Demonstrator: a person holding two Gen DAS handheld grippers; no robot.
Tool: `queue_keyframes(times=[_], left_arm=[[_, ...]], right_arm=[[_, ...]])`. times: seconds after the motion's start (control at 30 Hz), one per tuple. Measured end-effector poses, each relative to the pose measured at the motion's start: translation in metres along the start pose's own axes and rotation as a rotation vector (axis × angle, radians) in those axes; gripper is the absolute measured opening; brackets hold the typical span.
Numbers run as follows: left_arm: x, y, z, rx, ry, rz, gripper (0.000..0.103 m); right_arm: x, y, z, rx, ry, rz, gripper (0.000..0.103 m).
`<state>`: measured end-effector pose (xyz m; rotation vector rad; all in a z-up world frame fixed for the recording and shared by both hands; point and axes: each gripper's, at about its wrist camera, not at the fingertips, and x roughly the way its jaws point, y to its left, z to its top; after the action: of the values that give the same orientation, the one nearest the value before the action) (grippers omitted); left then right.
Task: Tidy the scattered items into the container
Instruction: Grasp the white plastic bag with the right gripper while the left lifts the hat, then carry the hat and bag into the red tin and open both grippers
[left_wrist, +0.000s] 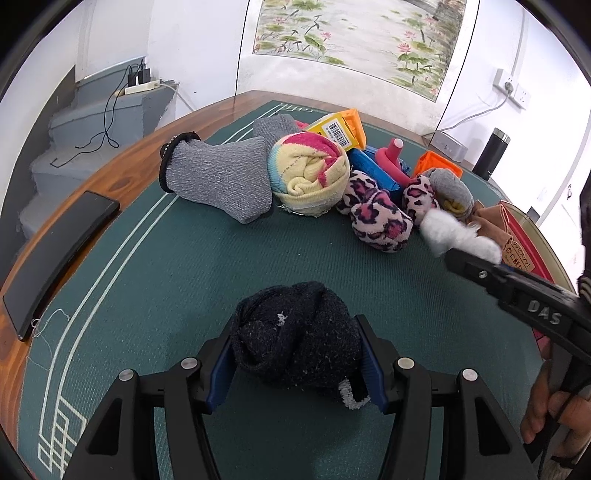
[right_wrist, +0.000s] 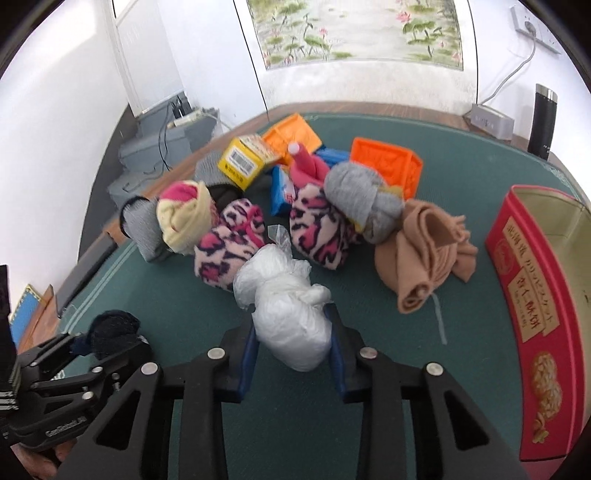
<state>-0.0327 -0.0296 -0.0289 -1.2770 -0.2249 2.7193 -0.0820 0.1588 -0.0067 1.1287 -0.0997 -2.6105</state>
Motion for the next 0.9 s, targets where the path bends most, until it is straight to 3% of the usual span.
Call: queue_keyframes(times=[0.27,0.4,0.63,0.9], left_arm=[[-0.013,-0.027,0.004,0.072,-0.057,-0.002,0.059],[-0.018,-0.053,0.009,0.117,-0.076,-0.041,0.059],[-0.027,-0.098,0.019,0.197,-0.108,-0.109,0.059],[-0.034,-0.158,0.028,0.287,-0.129,-0.198,0.059]], right_arm=[[-0.046,-0.004,0.006,0.015,-0.136,-0.017,0.036],[-0.077,-0.020,0.006,0.055,-0.220,-0.053,0.036],[-0.127,-0.065,-0.004,0.143,-0.349,-0.196,0.036],[-0.159,-0.131,-0.012,0.240,-0.371,-0.377,0.036]])
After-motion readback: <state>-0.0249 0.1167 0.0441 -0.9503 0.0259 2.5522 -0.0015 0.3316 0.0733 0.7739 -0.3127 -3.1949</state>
